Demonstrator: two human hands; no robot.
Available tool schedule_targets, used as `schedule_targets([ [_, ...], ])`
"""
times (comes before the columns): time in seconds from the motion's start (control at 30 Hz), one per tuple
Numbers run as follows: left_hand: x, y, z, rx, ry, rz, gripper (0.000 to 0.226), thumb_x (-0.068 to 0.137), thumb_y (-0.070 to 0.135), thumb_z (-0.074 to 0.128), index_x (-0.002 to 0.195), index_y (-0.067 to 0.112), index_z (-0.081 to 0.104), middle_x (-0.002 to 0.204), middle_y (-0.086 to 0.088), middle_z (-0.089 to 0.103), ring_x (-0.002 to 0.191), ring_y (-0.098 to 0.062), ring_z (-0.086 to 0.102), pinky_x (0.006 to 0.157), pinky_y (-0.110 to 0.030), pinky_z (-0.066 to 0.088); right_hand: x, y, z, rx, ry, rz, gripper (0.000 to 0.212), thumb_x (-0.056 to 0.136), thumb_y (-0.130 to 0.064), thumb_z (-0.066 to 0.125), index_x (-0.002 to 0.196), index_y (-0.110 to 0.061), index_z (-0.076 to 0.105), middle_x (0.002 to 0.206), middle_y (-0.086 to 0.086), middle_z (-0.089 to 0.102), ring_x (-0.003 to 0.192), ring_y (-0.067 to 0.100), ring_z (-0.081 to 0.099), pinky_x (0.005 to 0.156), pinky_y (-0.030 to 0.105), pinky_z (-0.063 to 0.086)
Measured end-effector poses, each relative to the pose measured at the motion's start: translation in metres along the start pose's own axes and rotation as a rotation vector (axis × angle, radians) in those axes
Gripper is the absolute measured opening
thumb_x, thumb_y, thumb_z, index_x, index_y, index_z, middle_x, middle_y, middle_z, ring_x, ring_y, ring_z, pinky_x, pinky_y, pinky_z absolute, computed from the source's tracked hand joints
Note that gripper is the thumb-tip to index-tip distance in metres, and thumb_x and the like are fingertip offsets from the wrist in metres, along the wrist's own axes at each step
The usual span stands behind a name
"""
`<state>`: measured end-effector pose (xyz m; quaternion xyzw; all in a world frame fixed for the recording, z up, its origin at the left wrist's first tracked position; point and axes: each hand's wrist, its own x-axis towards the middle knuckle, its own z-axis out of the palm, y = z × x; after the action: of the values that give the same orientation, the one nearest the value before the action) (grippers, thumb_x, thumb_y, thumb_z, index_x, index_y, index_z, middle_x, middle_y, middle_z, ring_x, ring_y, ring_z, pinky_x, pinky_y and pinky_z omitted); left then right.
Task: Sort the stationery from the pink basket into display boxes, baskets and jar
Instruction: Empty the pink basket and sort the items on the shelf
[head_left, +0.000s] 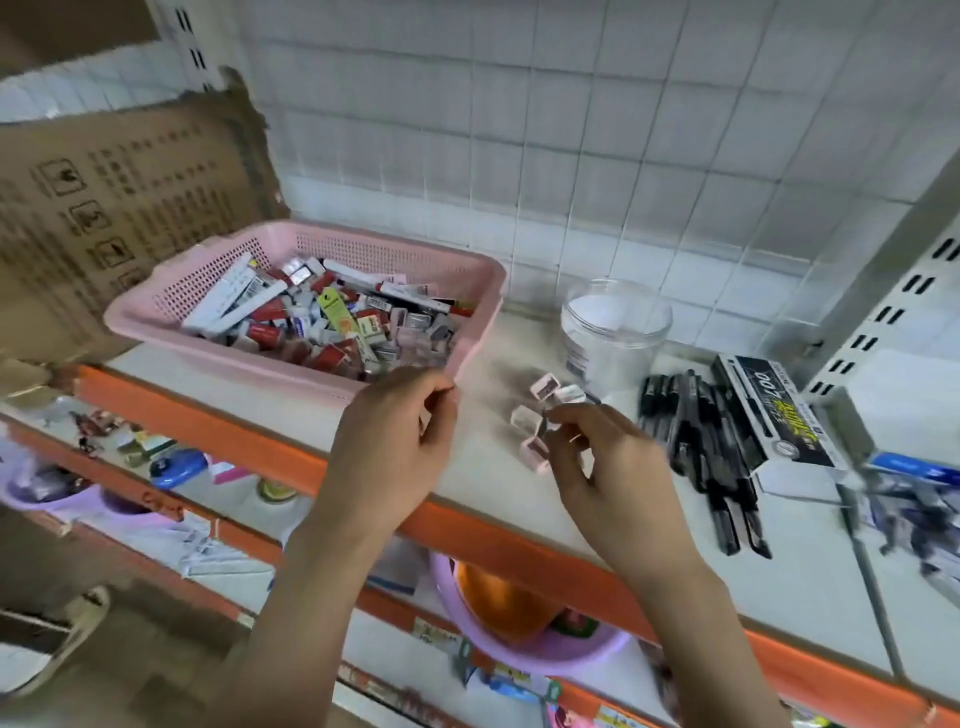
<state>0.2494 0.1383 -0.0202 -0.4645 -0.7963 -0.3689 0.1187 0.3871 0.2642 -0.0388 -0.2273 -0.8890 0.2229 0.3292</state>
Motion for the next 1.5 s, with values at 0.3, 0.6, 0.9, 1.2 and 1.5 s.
schedule_targets([
  [0.3, 0.05, -0.123, -0.062, 0.126, 0.027, -0.124, 0.011, 0.088, 0.011, 0.06, 0.093, 0.008, 0.069, 0.086, -0.002, 0.069, 0.071, -0.013, 0.06, 0.064, -0.02, 0.041, 0.076, -0.062, 0.066, -0.032, 0.047, -0.034, 0.021, 0.082, -0.014, 0.052, 0.096, -0.012, 0.068, 0.085, 0.003, 0.067, 0.072, 0.021, 0.062, 0.061, 0.022, 0.039],
  [0.6, 0.128, -0.225, -0.076, 0.356, -0.355, -0.193, 0.033, 0.087, 0.03, 0.056, 0.111, 0.008, 0.061, 0.107, -0.018, 0.061, 0.103, -0.035, 0.054, 0.089, -0.04, 0.044, 0.121, -0.121, 0.142, -0.185, -0.015, 0.088, 0.01, 0.087, -0.014, 0.063, 0.095, -0.013, 0.068, 0.09, 0.008, 0.067, 0.077, 0.027, 0.062, 0.067, 0.035, 0.045],
  [0.9, 0.152, -0.241, -0.076, 0.403, -0.617, -0.269, 0.089, 0.08, 0.038, 0.071, 0.139, -0.008, 0.024, 0.14, -0.024, 0.037, 0.129, -0.035, 0.036, 0.106, -0.041, 0.034, 0.15, -0.125, 0.151, -0.391, -0.266, 0.203, 0.028, 0.092, -0.025, 0.057, 0.114, -0.011, 0.063, 0.11, 0.009, 0.066, 0.098, 0.026, 0.061, 0.076, 0.024, 0.037],
  [1.2, 0.135, -0.23, -0.078, 0.37, -0.802, -0.204, 0.091, 0.083, 0.05, 0.065, 0.143, -0.003, 0.021, 0.145, -0.026, 0.019, 0.134, -0.036, 0.028, 0.105, -0.038, 0.032, 0.183, -0.12, 0.16, -0.357, -0.807, 0.364, 0.081, 0.082, -0.06, 0.056, 0.147, -0.025, 0.024, 0.15, 0.001, 0.032, 0.135, 0.021, 0.033, 0.108, 0.033, 0.031],
  [1.5, 0.158, -0.22, -0.063, 0.498, -1.102, -0.123, 0.103, 0.078, 0.057, 0.064, 0.151, 0.016, 0.004, 0.155, -0.018, 0.003, 0.139, -0.04, 0.021, 0.108, -0.045, 0.034, 0.192, -0.109, 0.188, -0.44, -0.763, 0.371, 0.082, 0.083, -0.042, 0.065, 0.144, -0.027, 0.013, 0.135, 0.011, 0.038, 0.117, 0.031, 0.048, 0.087, 0.035, 0.043],
])
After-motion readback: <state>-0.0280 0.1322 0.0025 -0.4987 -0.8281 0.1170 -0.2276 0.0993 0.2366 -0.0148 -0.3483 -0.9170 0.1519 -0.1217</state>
